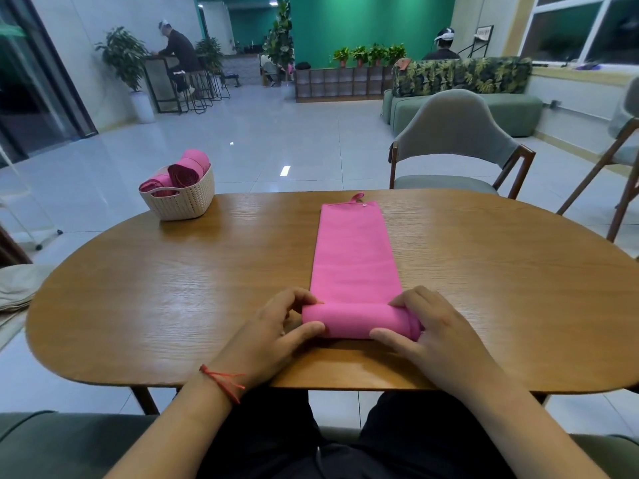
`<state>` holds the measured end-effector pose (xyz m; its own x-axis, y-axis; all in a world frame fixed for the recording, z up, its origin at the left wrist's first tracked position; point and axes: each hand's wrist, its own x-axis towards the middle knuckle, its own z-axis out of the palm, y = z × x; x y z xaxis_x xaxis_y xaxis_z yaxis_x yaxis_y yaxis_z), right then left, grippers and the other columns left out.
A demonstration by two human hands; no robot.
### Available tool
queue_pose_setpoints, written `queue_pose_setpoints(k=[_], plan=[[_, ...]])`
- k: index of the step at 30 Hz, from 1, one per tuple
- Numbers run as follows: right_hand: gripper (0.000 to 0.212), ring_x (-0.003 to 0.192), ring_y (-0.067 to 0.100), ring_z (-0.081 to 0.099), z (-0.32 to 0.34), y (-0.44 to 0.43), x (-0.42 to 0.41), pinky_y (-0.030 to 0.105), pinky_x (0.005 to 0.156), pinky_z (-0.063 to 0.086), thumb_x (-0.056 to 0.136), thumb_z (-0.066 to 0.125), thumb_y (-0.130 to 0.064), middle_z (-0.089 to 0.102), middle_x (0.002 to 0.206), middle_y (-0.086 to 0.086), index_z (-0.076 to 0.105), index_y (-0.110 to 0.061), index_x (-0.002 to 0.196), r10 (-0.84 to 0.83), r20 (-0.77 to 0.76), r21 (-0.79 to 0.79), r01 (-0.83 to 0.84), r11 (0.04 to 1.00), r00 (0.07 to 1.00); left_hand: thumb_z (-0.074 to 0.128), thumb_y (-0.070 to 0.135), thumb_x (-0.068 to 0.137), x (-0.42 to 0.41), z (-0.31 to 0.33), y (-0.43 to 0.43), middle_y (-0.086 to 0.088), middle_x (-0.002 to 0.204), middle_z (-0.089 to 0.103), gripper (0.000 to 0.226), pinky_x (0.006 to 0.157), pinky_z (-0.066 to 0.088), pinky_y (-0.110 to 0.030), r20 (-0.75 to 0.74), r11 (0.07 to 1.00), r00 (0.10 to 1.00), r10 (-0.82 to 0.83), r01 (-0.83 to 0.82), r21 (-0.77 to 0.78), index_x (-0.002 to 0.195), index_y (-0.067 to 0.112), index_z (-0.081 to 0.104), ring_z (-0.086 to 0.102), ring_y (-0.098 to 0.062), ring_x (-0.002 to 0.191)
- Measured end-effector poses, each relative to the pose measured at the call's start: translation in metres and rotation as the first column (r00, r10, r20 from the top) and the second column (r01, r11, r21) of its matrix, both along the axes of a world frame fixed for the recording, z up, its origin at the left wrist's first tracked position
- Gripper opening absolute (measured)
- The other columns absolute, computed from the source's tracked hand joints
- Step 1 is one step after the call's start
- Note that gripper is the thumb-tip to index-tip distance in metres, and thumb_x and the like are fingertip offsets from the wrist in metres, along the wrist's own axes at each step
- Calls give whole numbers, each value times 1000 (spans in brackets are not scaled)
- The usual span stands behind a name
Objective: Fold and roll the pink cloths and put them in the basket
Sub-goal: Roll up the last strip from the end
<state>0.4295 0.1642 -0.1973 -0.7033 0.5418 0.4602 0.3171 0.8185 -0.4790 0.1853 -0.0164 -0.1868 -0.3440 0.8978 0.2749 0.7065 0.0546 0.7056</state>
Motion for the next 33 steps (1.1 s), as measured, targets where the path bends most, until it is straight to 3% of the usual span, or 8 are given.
queue_pose_setpoints(k=[2,6,10,14,20,24,29,33], plan=[[50,100,5,53,1,1,0,20,89,41,85,65,-81,55,104,-22,63,-35,106,3,13,-3,-2,1000,1000,76,42,93,-1,-1,1,-11,85,66,31,74,53,-30,44,1000,999,-11,12,-13,119,40,59,60,-22,75],[48,95,10,57,2,-1,-1,24,84,43,88,59,-82,57,96,-17,62,-34,95,14,25,-60,-12,998,1000,69,50,96,-3,-5,0,-6,98,70,31,82,56,-47,82,999,996,-39,41,-21,122,40,56,67,-27,87],[50,92,13,58,7,1,-2,27,81,43,93,60,-74,57,87,-9,63,-25,80,15,-7,-213,-16,977,1000,63,54,98,-1,-2,1,8,104,72,26,86,58,-41,113,997,992,-60,64,-35,119,40,58,70,-15,91],[56,84,13,56,15,2,-5,28,77,41,88,58,-72,53,83,0,63,-17,76,23,-10,-348,-25,937,1000,54,61,98,1,0,4,7,97,66,26,87,53,-37,23,998,998,-51,52,-38,113,42,63,64,-10,93],[65,70,17,52,23,8,-13,42,70,39,91,62,-73,47,66,-1,49,-12,71,22,58,-443,6,897,998,69,33,100,4,1,-3,22,128,54,28,106,41,-24,-240,986,969,-57,93,141,126,25,62,52,-13,125],[42,84,9,57,14,6,-15,38,76,44,93,64,-67,60,82,-12,58,-28,81,-82,15,-364,82,928,997,85,31,86,2,-1,-4,16,131,57,45,110,41,-27,-283,983,957,-67,111,144,125,24,64,53,-14,128],[19,98,18,54,4,-3,-6,33,90,44,98,66,-44,54,103,-13,62,-26,95,3,-175,111,16,994,985,81,48,85,-2,-4,0,23,126,56,50,107,42,-26,-251,996,967,-43,60,59,128,33,62,52,-6,125],[38,104,13,54,3,-3,-6,30,91,45,83,85,-52,54,109,-17,62,-32,106,-46,-93,48,51,998,995,65,65,91,-5,-6,5,25,125,58,50,108,43,-29,-192,1000,981,-7,2,-23,134,40,59,50,2,124]])
